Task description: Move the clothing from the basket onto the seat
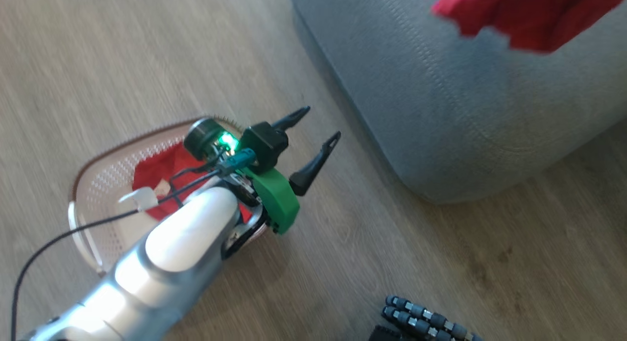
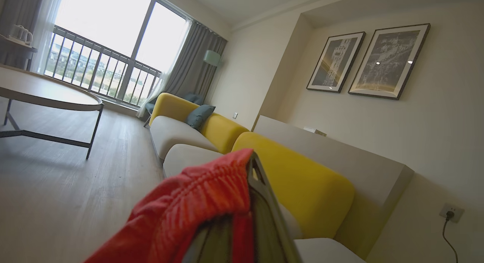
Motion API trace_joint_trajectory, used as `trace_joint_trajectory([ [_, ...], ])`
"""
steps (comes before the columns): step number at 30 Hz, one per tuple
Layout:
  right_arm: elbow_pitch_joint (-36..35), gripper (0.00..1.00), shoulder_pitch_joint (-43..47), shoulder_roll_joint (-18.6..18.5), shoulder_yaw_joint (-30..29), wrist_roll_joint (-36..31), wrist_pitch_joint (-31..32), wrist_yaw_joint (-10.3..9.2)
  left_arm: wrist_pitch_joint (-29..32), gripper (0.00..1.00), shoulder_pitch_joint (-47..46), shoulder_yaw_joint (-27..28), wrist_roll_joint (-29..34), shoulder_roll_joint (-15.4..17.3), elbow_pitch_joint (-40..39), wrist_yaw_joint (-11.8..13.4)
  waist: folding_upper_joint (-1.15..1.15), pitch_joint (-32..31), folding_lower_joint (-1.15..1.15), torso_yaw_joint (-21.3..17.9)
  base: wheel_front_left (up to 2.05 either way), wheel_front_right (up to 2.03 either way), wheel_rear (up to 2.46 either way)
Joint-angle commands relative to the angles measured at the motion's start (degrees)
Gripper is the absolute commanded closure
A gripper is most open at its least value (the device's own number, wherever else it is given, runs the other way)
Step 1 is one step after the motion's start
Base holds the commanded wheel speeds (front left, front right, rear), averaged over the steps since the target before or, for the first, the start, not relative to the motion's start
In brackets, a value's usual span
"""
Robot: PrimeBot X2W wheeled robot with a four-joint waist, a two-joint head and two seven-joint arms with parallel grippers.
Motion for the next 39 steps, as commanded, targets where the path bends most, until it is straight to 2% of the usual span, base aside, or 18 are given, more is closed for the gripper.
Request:
trace_joint_trajectory([
  [1,0.5,1.0,-3.9,-2.5,-1.8,-0.4,-0.3,0.4,0.5,0.0,-2.4,1.1,0.3,1.2,-2.4,-0.4,0.0,3.7,-0.01,2.4,0.0,0.0,0.0],
  [6,9.0,1.0,-12.2,-5.3,-8.1,0.9,0.1,0.4,1.6,0.0,-3.5,0.4,0.6,2.4,-3.7,-0.4,0.0,7.9,-0.01,5.0,0.0,0.0,0.0],
  [13,18.0,1.0,-21.9,-11.0,-17.2,-4.0,1.6,0.4,2.1,0.0,-4.7,-0.6,1.2,3.2,-5.3,-0.3,0.0,12.8,-0.01,10.3,0.0,0.0,0.0],
  [18,21.8,1.0,-24.6,-12.0,-22.5,-7.3,3.5,0.4,1.5,0.0,-5.4,-1.1,1.2,3.2,-5.3,-0.3,0.0,15.0,-0.01,13.4,0.0,0.0,0.0],
  [22,24.7,1.0,-25.1,-11.2,-26.1,-10.9,4.3,0.4,1.0,0.0,-5.8,-1.5,1.3,3.3,-5.1,-0.3,0.0,17.2,-0.01,15.6,0.0,0.0,0.0],
  [27,28.8,1.0,-22.7,-7.3,-30.4,-13.2,3.6,0.4,0.4,0.0,-6.3,-1.7,1.2,3.4,-4.6,-0.3,0.0,19.2,-0.01,16.8,0.0,0.0,0.0],
  [31,32.9,1.0,-18.1,-4.9,-33.7,-14.5,2.2,0.4,0.0,0.0,-6.2,-2.0,1.2,2.8,-4.1,-0.3,0.0,19.3,-0.01,17.4,0.0,0.0,0.0],
  [39,38.4,1.0,-7.8,-3.1,-40.3,-16.2,0.1,0.4,-0.8,0.0,-5.7,-1.9,0.6,2.7,-3.0,-0.3,0.0,17.7,-0.01,17.2,0.0,0.0,0.0],
])
